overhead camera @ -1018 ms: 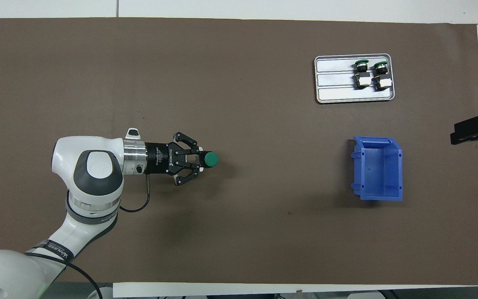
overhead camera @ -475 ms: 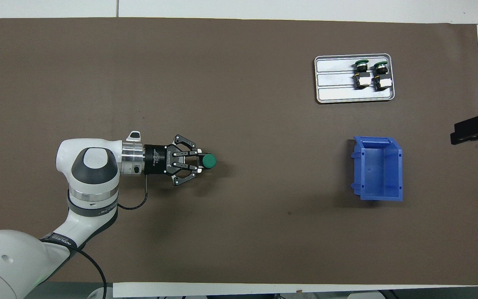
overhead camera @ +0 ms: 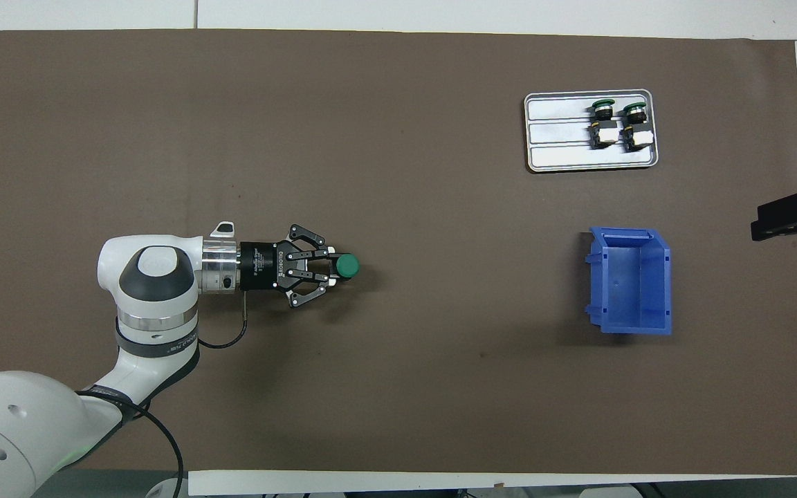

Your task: Place and press button with both arms

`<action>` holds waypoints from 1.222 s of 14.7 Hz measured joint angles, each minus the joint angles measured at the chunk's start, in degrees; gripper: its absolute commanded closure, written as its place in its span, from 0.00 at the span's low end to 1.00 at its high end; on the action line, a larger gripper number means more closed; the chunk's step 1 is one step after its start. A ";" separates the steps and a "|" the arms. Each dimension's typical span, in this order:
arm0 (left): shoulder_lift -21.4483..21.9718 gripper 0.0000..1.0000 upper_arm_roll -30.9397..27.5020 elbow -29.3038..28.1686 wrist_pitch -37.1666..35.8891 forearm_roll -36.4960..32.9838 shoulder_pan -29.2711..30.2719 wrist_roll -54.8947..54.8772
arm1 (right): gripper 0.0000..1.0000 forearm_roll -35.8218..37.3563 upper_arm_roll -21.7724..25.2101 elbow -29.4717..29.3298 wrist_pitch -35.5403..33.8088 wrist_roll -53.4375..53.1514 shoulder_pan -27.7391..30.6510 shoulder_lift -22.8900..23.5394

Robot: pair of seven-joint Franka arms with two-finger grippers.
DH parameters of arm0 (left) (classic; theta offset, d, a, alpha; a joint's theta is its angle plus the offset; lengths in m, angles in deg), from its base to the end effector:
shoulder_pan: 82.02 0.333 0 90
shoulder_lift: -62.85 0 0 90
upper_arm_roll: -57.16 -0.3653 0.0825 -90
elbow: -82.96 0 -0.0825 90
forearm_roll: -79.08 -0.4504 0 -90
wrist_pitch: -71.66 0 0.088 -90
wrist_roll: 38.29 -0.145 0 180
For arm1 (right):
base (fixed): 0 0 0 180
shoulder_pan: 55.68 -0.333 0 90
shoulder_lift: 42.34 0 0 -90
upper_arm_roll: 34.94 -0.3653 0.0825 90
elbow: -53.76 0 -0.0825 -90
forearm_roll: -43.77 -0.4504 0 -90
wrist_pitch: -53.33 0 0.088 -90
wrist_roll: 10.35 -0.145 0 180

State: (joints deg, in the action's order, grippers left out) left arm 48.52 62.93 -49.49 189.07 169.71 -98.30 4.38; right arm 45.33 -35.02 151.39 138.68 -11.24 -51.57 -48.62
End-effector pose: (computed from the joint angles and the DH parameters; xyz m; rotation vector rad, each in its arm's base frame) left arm 0.4917 -0.2956 0.2172 1.4910 1.5189 -1.1412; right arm 0.5649 -0.0439 0.6237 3.1099 -0.1349 -0.1642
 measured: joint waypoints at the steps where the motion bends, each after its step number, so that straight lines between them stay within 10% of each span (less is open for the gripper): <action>1: 0.00 0.97 0.00 -0.11 -0.01 0.26 0.01 -0.20 | 0.00 0.00 0.00 0.00 0.00 0.00 0.00 0.00; 15: 0.00 0.74 -0.01 -0.90 -0.16 0.96 0.22 -0.99 | 0.00 0.00 0.00 0.00 0.00 0.00 0.00 0.00; 16: 0.00 0.62 -0.01 -0.93 -0.21 1.01 0.25 -0.99 | 0.00 0.00 0.00 0.00 0.00 0.00 0.00 0.00; 17: 0.00 0.05 -0.02 -0.95 -0.23 1.05 0.25 -1.01 | 0.00 0.00 0.00 0.00 0.00 0.00 0.00 0.00; 18: 0.00 0.00 -0.03 -0.99 -0.23 1.07 0.26 -1.03 | 0.00 0.00 0.00 0.00 0.00 0.00 0.00 0.00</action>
State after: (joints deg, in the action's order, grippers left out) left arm 48.52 62.90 -50.48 188.84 170.77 -98.03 3.35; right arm 45.33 -35.02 151.39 138.68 -11.24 -51.57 -48.63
